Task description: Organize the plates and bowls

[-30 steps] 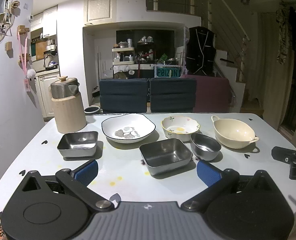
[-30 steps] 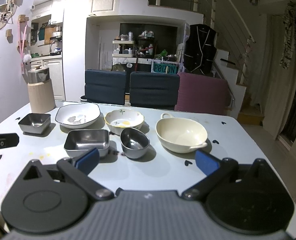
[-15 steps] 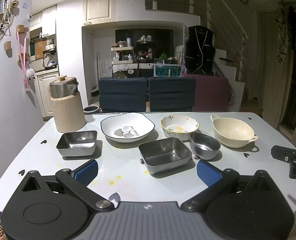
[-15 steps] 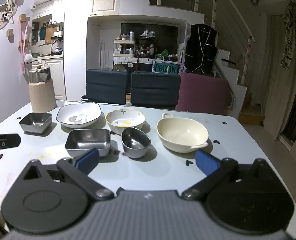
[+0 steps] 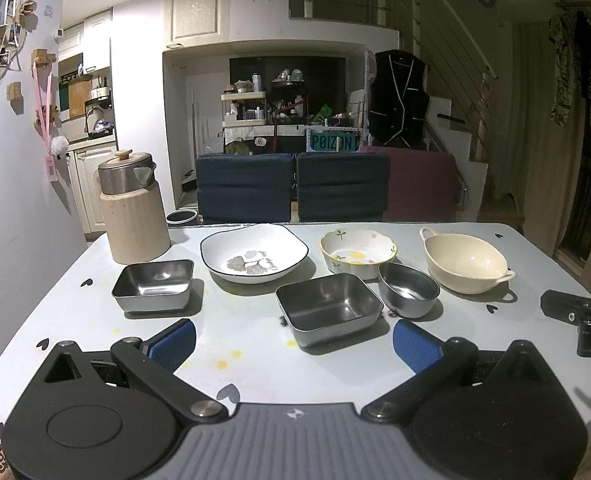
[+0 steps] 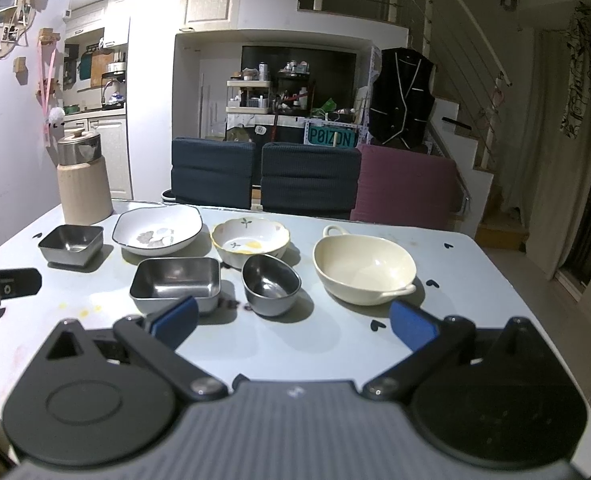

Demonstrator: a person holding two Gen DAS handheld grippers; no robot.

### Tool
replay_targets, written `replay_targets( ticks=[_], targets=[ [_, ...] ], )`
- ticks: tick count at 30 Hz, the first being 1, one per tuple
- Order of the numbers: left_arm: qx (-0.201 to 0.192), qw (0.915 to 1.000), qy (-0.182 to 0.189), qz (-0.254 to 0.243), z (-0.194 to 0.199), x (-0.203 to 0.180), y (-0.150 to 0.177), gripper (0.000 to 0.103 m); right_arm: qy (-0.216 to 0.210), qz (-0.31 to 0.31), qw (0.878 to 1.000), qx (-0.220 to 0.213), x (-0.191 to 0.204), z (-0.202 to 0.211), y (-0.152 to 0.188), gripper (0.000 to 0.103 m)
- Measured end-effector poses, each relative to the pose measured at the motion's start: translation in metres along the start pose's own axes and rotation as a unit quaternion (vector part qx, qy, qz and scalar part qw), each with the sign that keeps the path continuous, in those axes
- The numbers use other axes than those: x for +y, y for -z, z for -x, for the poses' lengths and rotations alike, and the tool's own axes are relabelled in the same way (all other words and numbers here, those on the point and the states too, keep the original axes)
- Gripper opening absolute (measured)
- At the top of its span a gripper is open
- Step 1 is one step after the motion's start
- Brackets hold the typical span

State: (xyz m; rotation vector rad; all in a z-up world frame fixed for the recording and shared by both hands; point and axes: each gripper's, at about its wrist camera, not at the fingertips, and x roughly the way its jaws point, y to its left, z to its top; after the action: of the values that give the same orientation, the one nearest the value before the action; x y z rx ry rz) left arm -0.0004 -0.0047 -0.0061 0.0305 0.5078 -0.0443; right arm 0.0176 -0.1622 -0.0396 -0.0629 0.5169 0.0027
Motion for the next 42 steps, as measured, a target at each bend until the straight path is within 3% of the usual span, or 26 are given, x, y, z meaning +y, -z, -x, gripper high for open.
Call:
replay_targets(
  ticks=[19,30,34,42],
  targets=[
    [-0.007,0.9999,-0.010,0.008,-0.002,0.006,-0.004,0.103,0.001,0.006,1.000,0.001,0.002,-0.007,-0.004,0.103],
    [-0.014,0.9989,-0.036,0.026,-0.015,0.017,-0.021,0.103,-0.021,0.042,0.998,-0.050,0.017,-0.022,-0.025,0.103],
    [-0.019,0.9975,-0.063,0.028,-0.024,0.022,-0.028,0.103,-0.042,0.033,0.997,-0.059,0.019,-0.033,-0.038,0.103],
    [0.019,0.9955,-0.075,0.056,-0.057,0.045,-0.042,0.103,-0.065,0.015,0.995,-0.072,0.025,-0.064,-0.064,0.103]
  ],
)
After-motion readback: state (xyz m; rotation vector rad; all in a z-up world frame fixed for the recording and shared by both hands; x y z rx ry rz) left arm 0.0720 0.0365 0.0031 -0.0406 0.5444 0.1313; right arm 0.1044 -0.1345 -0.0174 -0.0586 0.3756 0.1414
